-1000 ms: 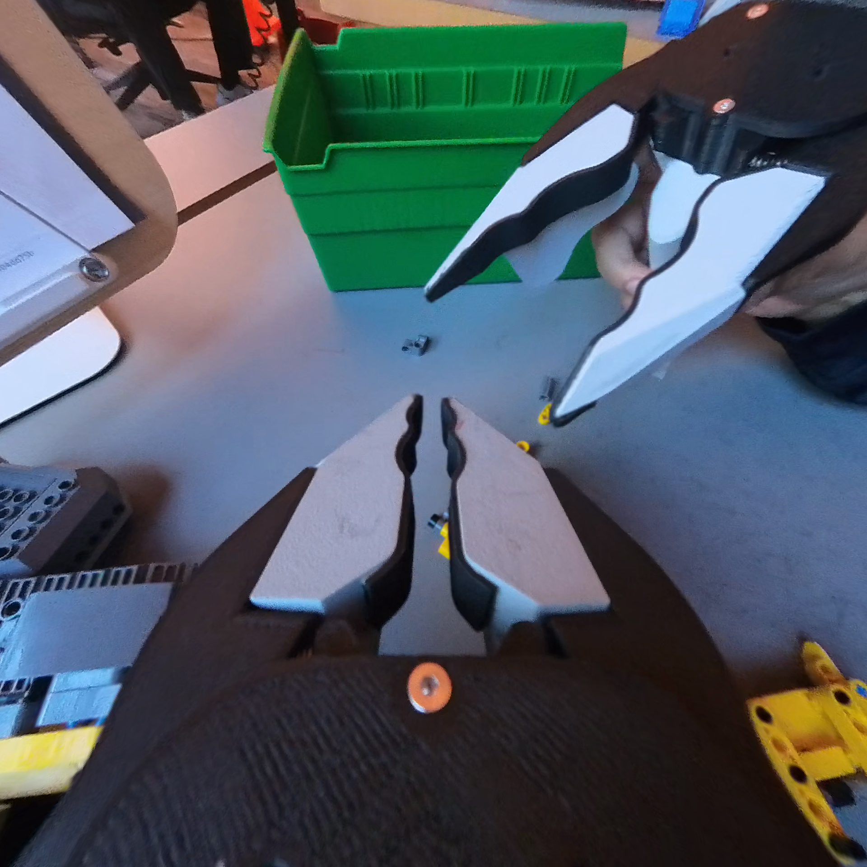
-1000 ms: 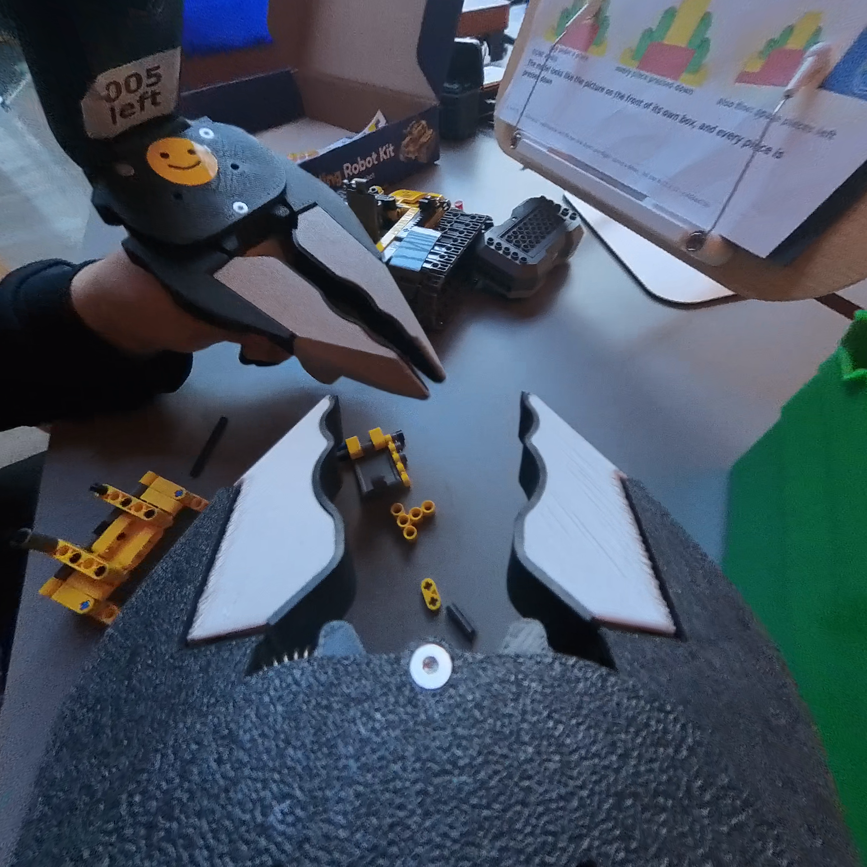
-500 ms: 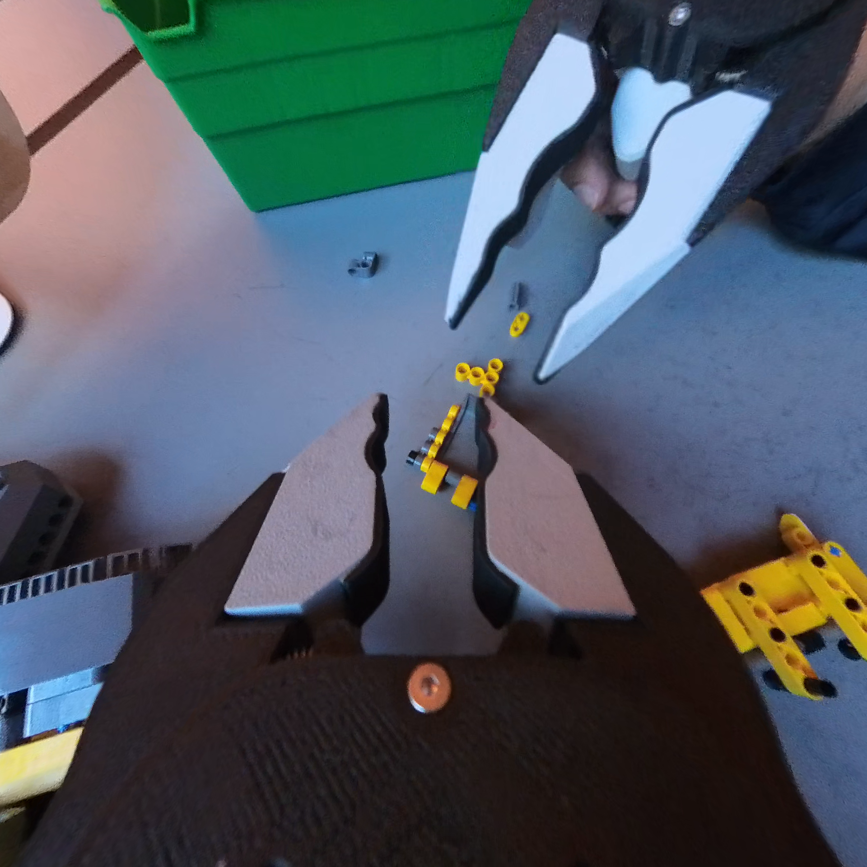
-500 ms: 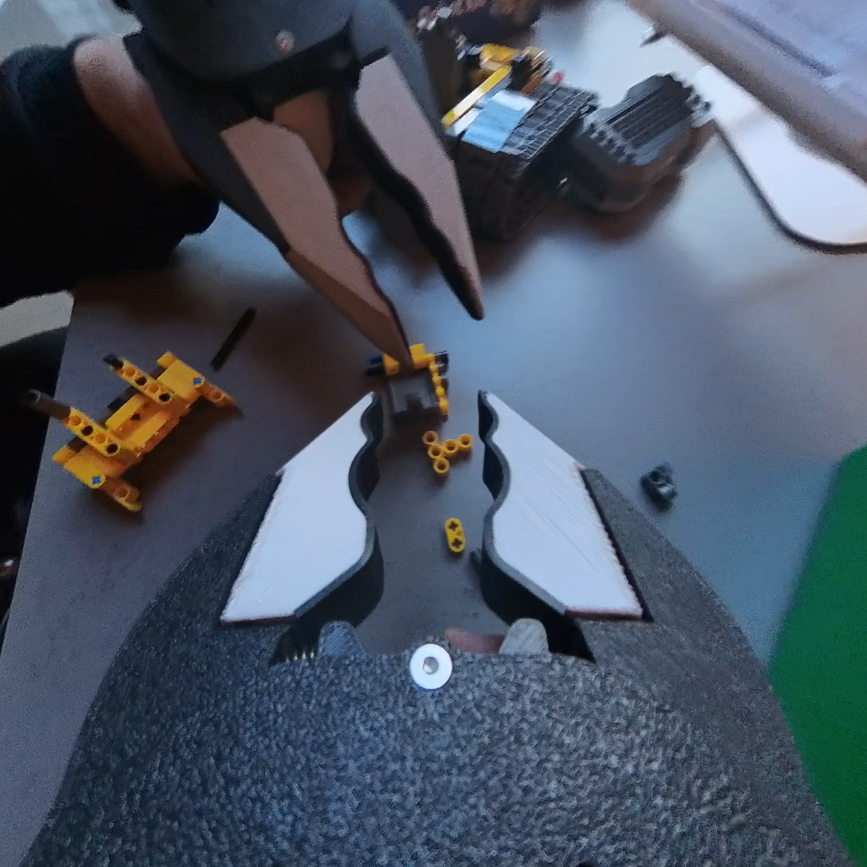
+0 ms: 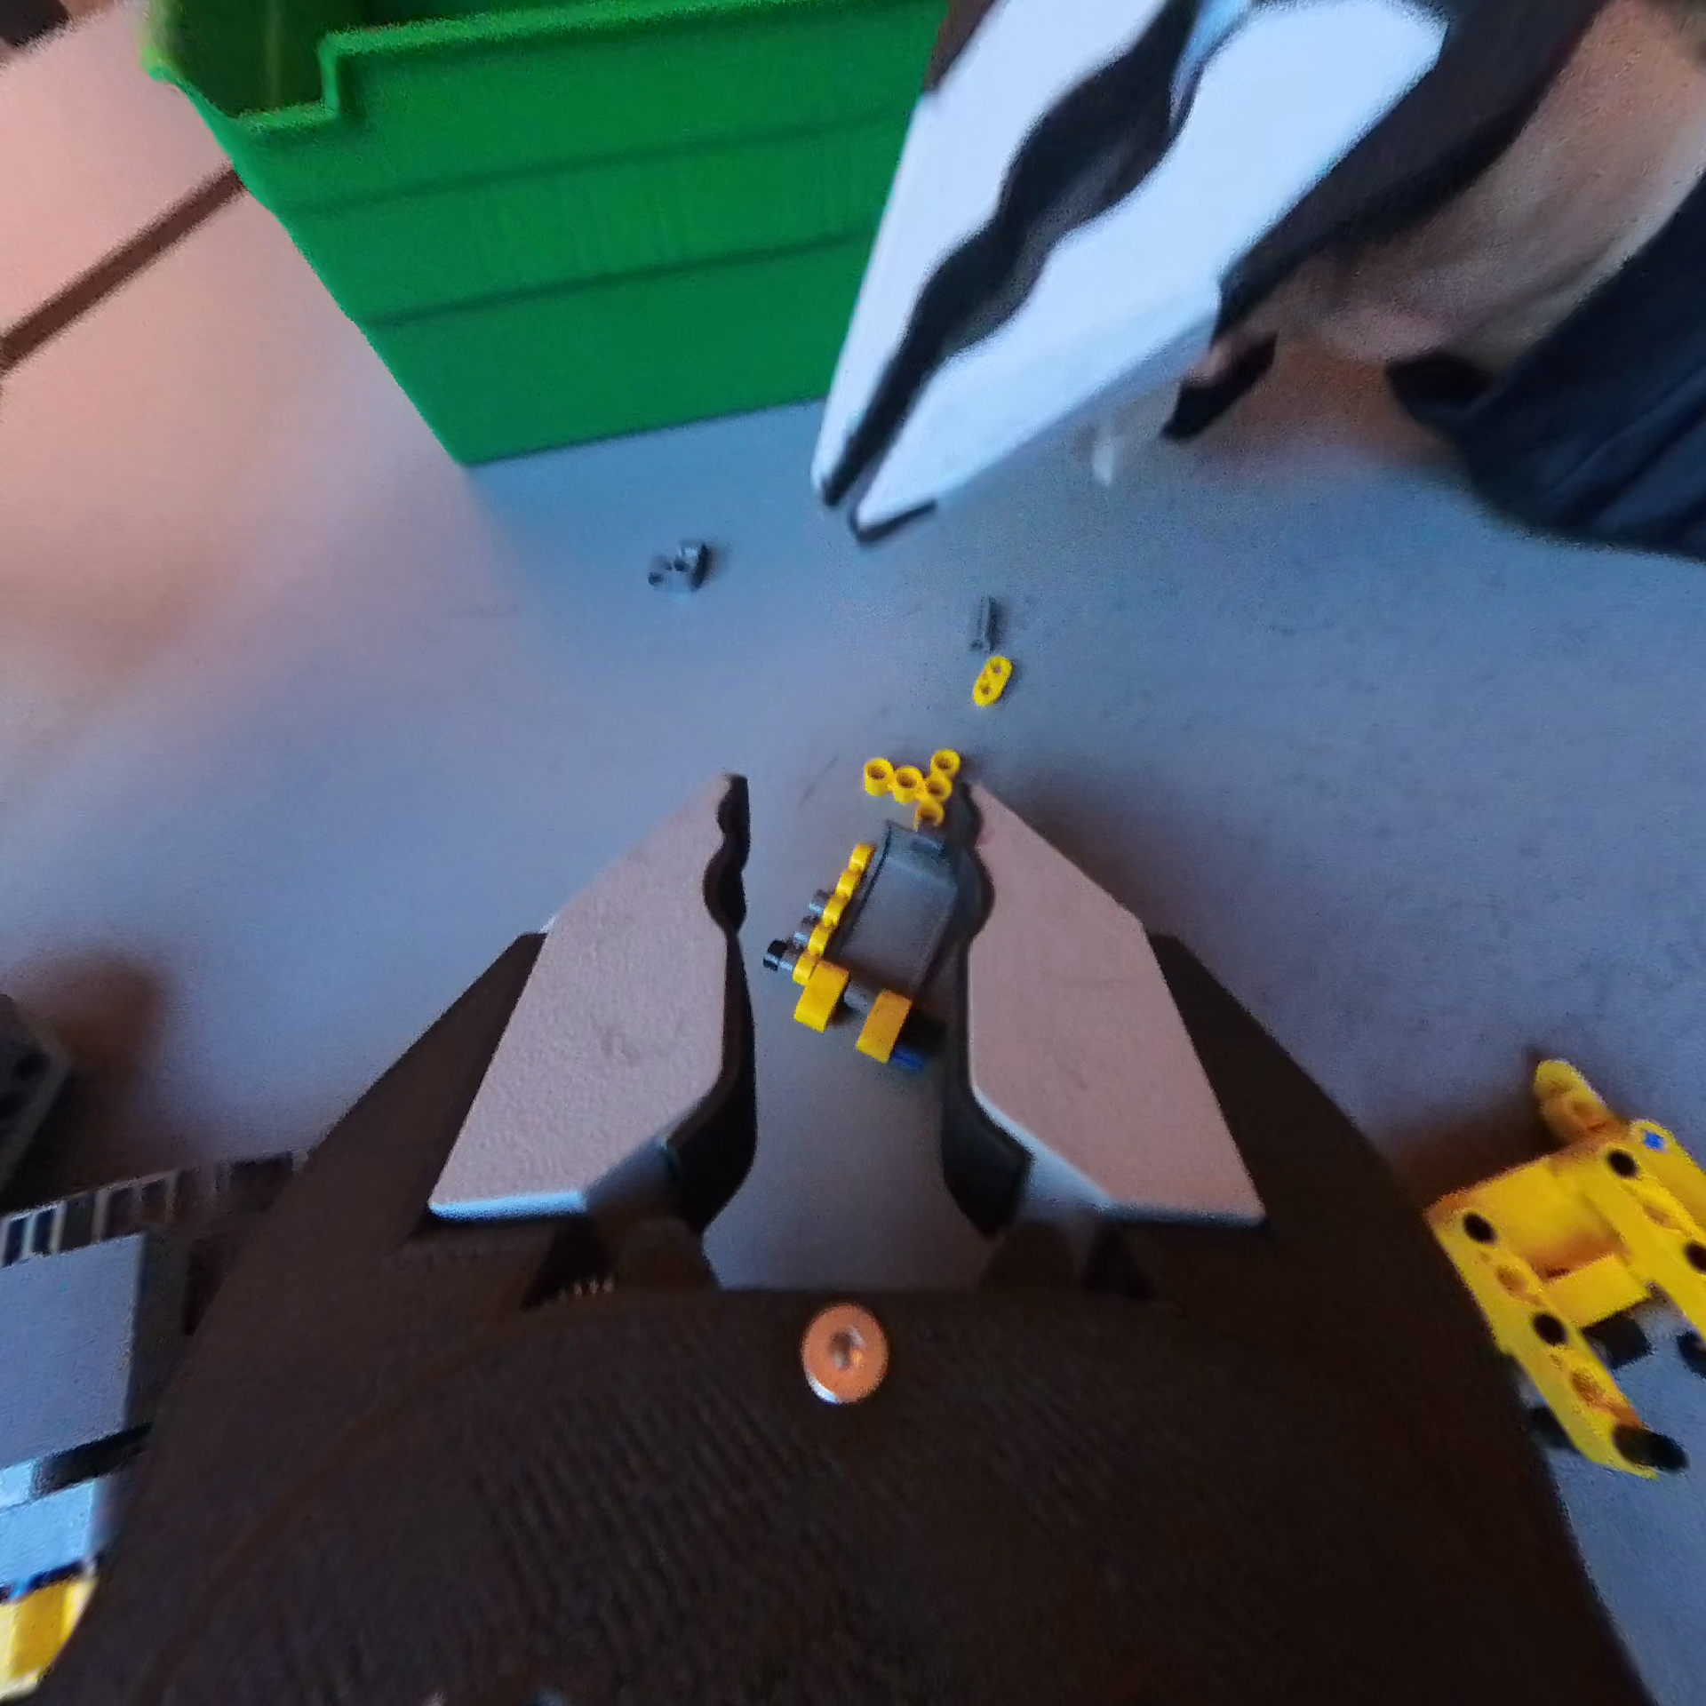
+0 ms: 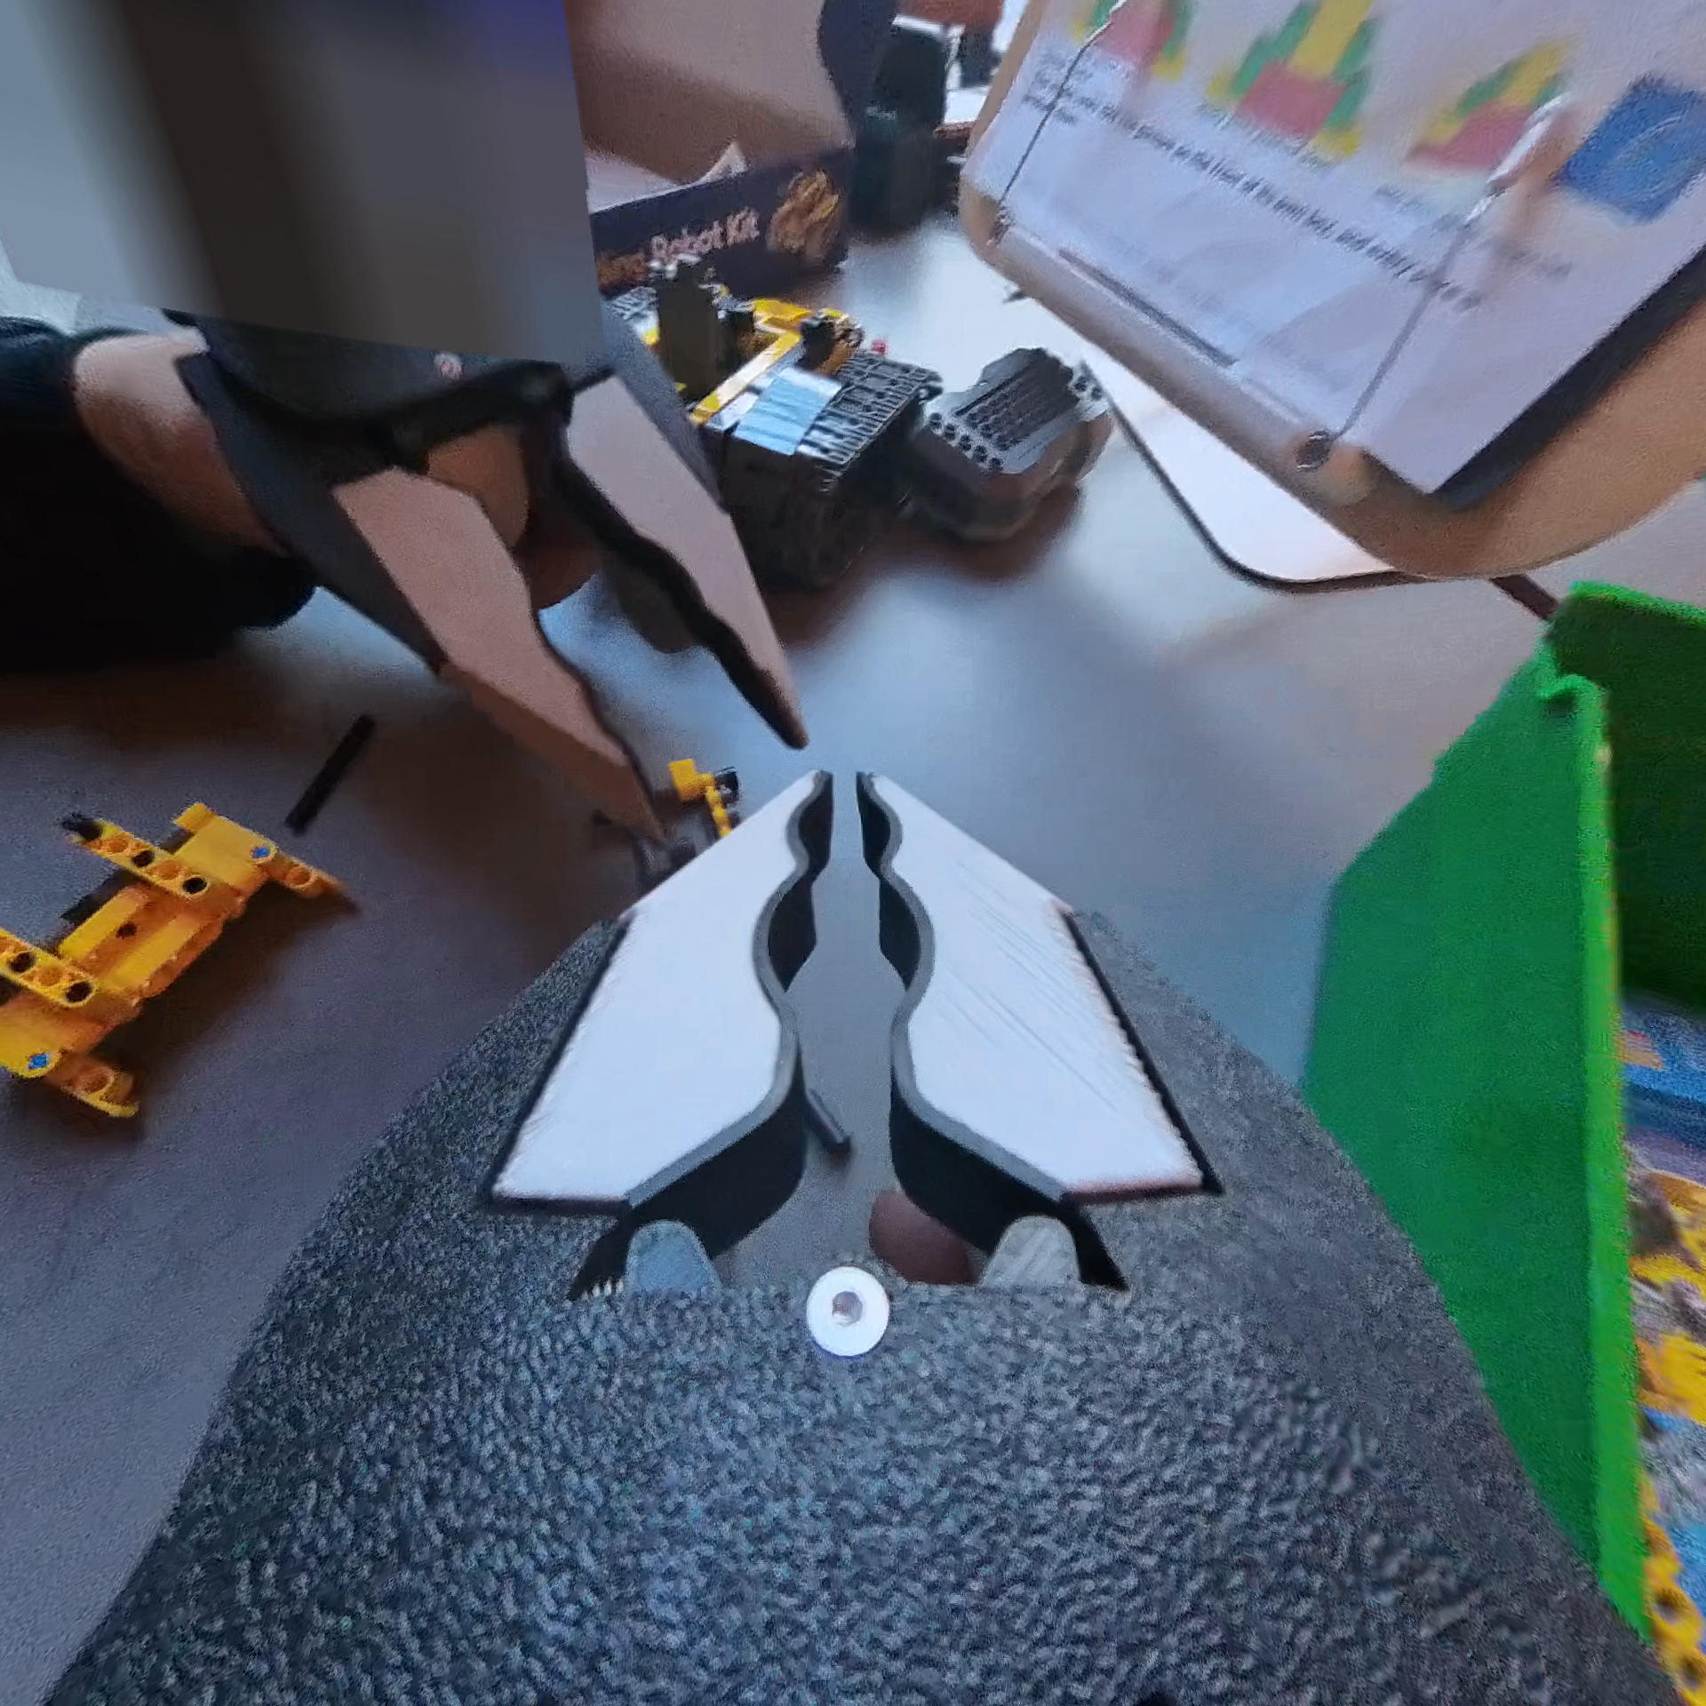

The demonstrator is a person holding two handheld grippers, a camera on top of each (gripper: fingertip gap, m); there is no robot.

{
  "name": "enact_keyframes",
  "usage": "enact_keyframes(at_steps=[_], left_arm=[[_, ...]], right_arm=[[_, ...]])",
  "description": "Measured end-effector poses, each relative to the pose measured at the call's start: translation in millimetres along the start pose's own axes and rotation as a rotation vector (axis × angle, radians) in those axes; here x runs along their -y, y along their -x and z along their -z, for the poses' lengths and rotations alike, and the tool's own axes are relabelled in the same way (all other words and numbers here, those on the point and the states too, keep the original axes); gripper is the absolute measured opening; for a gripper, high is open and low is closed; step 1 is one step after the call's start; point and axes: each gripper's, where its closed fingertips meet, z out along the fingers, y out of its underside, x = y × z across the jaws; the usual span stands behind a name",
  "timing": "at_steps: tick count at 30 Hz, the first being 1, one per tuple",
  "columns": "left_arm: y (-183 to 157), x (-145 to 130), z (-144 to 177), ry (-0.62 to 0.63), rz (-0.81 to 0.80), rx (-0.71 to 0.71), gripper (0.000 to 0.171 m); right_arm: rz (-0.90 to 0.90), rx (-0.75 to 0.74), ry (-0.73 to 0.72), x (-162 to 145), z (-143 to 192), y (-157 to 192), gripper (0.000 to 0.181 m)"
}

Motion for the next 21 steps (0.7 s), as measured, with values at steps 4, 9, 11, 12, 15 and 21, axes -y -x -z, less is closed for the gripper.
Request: enact_keyframes(at_steps=[4,9,11,12,15,21], left_arm=[[-7.2,-17.1,-11.1,0.087,-0.052,-0.021,0.051],[-14.4,-30.6,-20.3,0.155,-0.056,-0.075,0.047],[-13.3,-30.7,-20.3,0.155,-0.048,-0.072,0.045],[-12.9,-30.7,-20.1,0.154,-0.045,-0.071,0.041],[-10.9,-30.6,-19.9,0.153,-0.034,-0.064,0.028],[-10.8,-30.5,-20.0,0.152,-0.029,-0.066,0.028]], right_arm=[[0.028,-0.038,0.069,-12.5,3.8,-8.8,0.004],[0.043,-0.013,0.153,-36.8,17.9,2.1,0.005],[0.031,-0.018,0.164,-50.9,24.5,9.9,0.004],[0.018,-0.019,0.178,-59.1,26.7,13.7,0.007],[0.007,-0.097,0.228,-73.9,32.7,8.8,0.027],[-0.016,-0.047,0.271,-80.7,31.5,5.1,0.023]])
